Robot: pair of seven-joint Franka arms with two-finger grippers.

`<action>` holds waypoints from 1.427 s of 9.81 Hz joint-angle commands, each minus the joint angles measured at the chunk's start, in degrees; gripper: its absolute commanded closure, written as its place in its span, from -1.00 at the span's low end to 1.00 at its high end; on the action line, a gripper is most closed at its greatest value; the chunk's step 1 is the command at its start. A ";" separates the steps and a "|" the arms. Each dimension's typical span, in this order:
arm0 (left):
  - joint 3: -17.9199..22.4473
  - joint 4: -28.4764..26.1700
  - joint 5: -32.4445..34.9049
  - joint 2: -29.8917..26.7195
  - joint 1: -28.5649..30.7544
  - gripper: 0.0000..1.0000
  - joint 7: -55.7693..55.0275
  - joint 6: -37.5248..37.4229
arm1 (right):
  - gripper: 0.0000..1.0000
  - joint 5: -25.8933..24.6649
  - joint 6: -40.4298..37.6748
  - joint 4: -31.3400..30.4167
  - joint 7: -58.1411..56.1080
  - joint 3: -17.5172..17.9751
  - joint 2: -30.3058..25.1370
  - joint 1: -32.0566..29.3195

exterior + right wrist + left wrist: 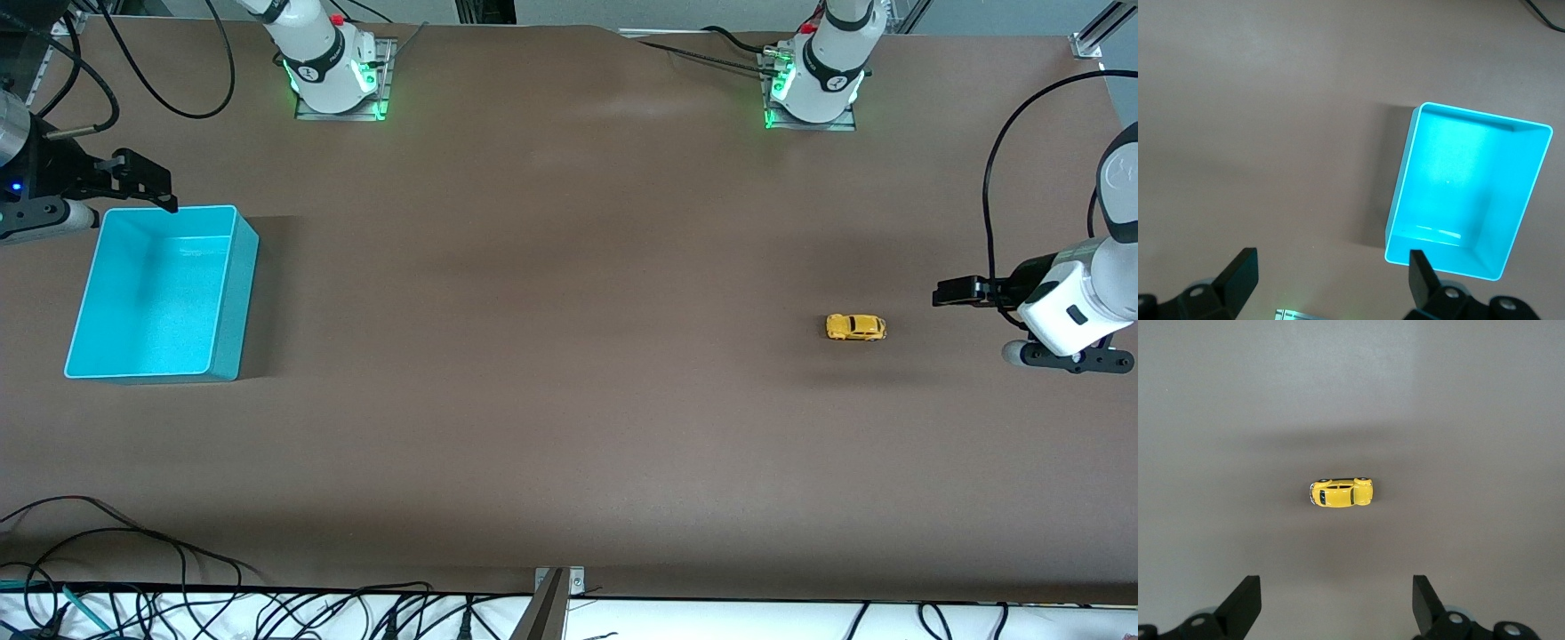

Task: Wind up and store yellow beetle car
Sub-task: 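Move the left gripper down over the yellow car and grasp it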

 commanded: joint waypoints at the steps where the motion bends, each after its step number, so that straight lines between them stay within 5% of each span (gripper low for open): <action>1: -0.05 -1.89 0.47 -0.54 -0.06 -1.00 -4.94 0.45 | -1.00 0.57 -0.30 1.42 -0.88 0.13 0.41 -0.34; 6: -0.05 -6.27 -0.32 -0.80 0.21 -1.00 -31.43 3.15 | -1.00 0.74 0.85 1.42 0.00 0.22 1.81 0.10; 14: -0.22 -30.69 -1.82 -4.93 0.65 -1.00 -67.43 33.55 | -1.00 1.18 0.85 1.51 -2.97 0.66 3.39 1.07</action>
